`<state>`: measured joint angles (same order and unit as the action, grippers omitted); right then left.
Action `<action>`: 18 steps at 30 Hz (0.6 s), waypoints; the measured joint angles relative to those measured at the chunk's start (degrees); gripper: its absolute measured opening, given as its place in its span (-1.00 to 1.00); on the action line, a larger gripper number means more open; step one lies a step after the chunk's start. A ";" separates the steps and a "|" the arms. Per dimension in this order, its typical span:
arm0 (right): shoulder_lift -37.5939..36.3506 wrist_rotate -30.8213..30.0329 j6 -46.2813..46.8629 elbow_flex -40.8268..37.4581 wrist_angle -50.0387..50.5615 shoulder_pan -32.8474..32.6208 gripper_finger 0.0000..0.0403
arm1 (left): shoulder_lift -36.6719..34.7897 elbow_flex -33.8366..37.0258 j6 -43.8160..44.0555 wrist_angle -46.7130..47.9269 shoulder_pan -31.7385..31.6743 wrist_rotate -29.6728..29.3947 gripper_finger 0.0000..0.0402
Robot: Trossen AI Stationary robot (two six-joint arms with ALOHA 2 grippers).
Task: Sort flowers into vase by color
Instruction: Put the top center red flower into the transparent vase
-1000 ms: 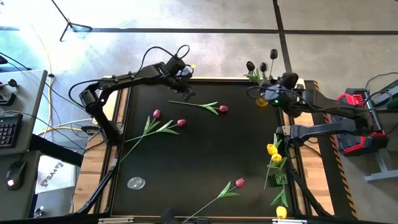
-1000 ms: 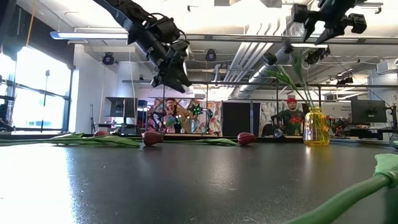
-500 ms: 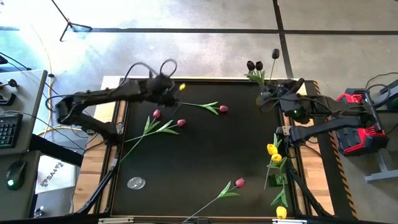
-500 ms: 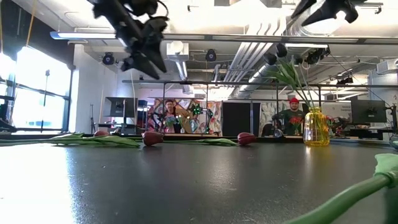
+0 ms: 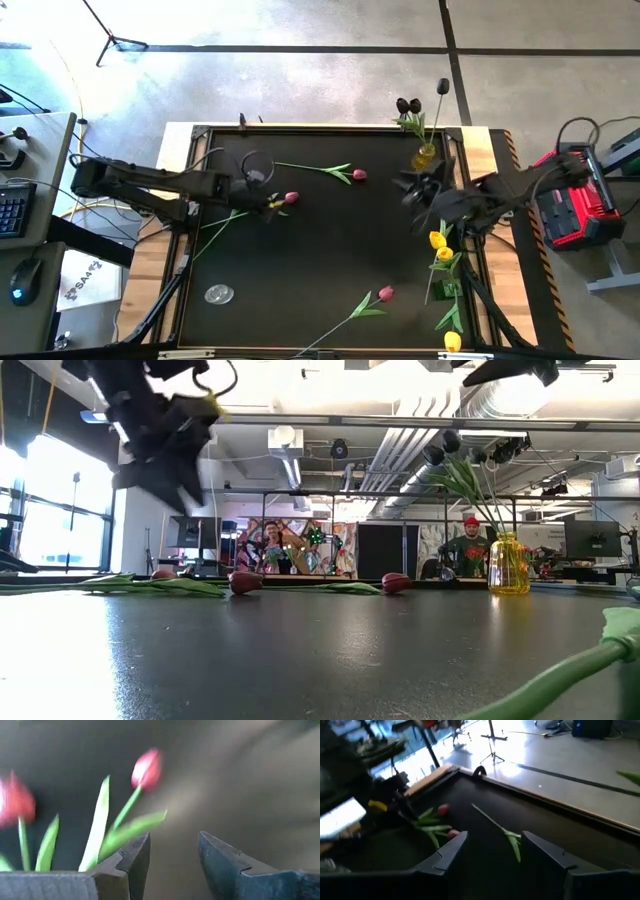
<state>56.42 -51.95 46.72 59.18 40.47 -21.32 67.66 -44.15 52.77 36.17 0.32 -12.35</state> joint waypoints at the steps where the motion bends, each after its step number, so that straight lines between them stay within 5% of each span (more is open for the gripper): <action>1: 0.98 -0.03 -0.48 0.00 -0.08 -0.56 -0.16 | -0.02 0.26 2.18 1.95 0.76 0.81 -0.23; 8: 6.52 -0.13 2.66 0.00 -3.12 -4.25 -0.16 | -0.03 0.29 5.10 13.54 2.65 -2.70 -0.23; 13: 9.02 -0.36 3.35 0.00 -6.55 -4.37 -0.16 | 2.58 0.29 -6.67 7.65 -0.66 -4.27 -0.23; 18: 9.05 1.30 3.80 0.00 -9.78 -1.99 -0.16 | 8.53 0.29 -18.13 -1.92 -5.88 2.28 -0.23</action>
<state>65.47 -50.65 50.52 59.18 30.70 -23.30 76.19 -43.86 34.63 34.25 -5.56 -10.07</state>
